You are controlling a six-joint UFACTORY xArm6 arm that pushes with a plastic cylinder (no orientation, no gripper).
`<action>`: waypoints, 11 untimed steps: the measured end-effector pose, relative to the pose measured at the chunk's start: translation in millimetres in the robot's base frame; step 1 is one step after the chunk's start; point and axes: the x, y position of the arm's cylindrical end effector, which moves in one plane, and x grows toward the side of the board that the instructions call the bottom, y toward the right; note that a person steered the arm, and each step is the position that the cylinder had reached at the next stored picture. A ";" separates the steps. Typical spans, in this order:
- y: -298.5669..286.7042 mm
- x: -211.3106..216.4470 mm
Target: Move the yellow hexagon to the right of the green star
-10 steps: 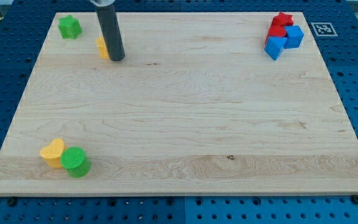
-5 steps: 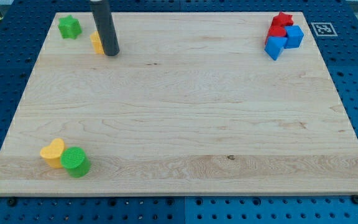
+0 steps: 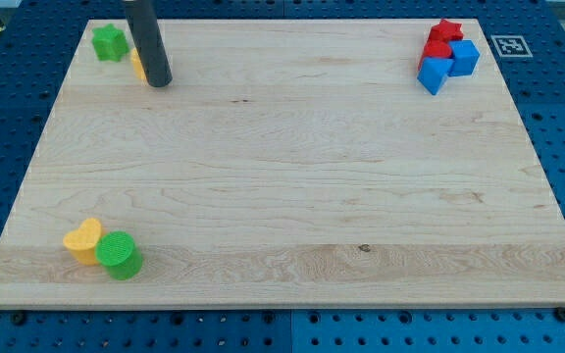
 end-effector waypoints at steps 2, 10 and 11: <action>-6.1 27.2; -27.7 -12.1; -27.7 -12.1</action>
